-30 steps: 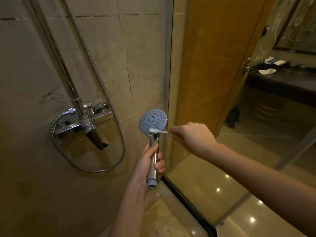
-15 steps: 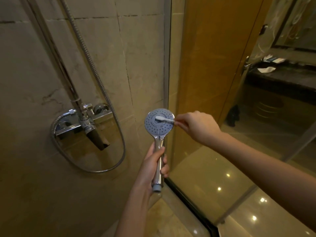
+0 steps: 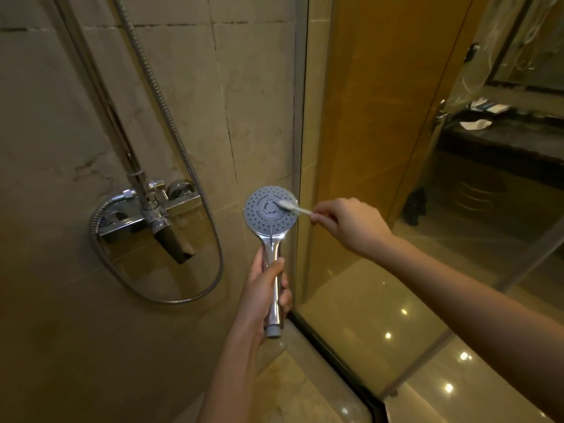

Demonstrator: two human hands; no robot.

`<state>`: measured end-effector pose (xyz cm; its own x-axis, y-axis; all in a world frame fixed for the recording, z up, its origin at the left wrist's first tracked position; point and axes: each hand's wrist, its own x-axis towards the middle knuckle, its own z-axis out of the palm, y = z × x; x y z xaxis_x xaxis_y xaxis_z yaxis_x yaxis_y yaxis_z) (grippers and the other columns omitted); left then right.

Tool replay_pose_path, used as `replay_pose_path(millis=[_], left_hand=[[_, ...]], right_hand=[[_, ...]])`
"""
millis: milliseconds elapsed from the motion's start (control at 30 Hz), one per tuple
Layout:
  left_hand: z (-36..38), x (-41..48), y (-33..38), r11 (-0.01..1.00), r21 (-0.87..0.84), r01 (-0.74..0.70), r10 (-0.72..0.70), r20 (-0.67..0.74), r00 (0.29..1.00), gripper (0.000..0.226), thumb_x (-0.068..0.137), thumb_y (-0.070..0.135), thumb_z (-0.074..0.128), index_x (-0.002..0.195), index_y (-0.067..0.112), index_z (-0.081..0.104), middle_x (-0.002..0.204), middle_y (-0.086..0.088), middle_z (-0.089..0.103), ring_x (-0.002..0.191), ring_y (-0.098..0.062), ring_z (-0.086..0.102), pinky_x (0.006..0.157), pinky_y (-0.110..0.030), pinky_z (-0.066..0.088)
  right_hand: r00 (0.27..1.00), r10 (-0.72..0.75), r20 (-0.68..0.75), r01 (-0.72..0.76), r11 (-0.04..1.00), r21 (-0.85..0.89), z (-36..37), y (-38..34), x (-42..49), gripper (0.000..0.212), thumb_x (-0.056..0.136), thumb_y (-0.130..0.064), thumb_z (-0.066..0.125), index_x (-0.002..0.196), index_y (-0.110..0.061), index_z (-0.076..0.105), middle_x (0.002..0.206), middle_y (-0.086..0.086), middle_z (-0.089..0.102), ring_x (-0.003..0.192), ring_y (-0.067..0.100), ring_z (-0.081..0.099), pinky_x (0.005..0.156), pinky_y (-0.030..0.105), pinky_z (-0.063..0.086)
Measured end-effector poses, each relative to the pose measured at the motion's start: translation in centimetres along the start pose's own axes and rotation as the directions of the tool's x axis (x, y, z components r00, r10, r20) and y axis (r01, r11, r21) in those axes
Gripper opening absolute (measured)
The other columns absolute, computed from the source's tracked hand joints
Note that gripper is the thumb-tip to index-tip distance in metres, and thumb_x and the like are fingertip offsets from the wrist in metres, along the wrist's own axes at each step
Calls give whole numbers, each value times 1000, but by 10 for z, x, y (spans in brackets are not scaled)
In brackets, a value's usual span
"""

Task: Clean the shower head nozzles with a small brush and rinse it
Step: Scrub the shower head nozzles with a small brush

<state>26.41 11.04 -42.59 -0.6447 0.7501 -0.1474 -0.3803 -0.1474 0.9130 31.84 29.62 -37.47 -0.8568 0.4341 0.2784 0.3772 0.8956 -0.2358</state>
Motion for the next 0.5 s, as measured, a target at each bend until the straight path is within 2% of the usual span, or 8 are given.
replay_pose_path(millis=[67, 133, 267, 333, 400, 500], left_hand=[[-3, 2, 2, 1000, -13, 5, -5, -3, 1000, 33, 95, 16, 45, 119, 36, 51, 56, 3, 46, 34, -7, 39, 32, -20, 34], [-2, 2, 4, 999, -37, 24, -24, -3, 1000, 30, 95, 15, 45, 120, 31, 50, 57, 2, 45, 34, -7, 39, 32, -19, 34], [-2, 1, 7, 996, -77, 56, -57, -17, 998, 27, 95, 14, 44, 117, 29, 51, 57, 0, 43, 32, -8, 39, 32, -17, 33], [-2, 1, 7, 995, -74, 72, -73, -7, 997, 28, 95, 14, 44, 117, 29, 51, 57, 0, 44, 33, -8, 39, 32, -18, 34], [0, 0, 9, 993, -86, 83, -82, 8, 997, 28, 95, 14, 44, 117, 29, 51, 57, 0, 44, 33, -8, 39, 33, -18, 34], [-1, -3, 13, 983, -154, 102, -97, 37, 995, 26, 95, 14, 43, 113, 30, 53, 56, 1, 43, 32, -7, 39, 32, -16, 33]], right_hand=[[1000, 4, 3, -4, 1000, 3, 1, -4, -3, 18, 94, -43, 49, 92, -35, 64, 64, -16, 50, 60, 5, 53, 49, 26, 43], [999, 41, -2, -41, 999, 15, -1, -1, -4, 19, 95, -43, 47, 94, -34, 64, 71, -12, 57, 66, 12, 59, 57, 34, 52], [982, -160, 103, 173, 976, -136, 2, -12, -15, 21, 96, -46, 42, 84, -33, 53, 66, -9, 55, 63, 16, 61, 57, 38, 55], [991, -103, 80, 114, 983, -143, -6, -7, -8, 23, 96, -46, 41, 91, -32, 58, 74, -5, 61, 69, 20, 62, 61, 41, 56], [998, -57, 28, 60, 990, -127, -9, -2, -3, 24, 97, -44, 42, 96, -30, 61, 76, -4, 63, 70, 19, 63, 62, 39, 55], [986, -152, 68, 162, 973, -163, -4, -11, -10, 26, 97, -43, 42, 92, -27, 60, 67, -10, 55, 61, 11, 59, 53, 29, 52]])
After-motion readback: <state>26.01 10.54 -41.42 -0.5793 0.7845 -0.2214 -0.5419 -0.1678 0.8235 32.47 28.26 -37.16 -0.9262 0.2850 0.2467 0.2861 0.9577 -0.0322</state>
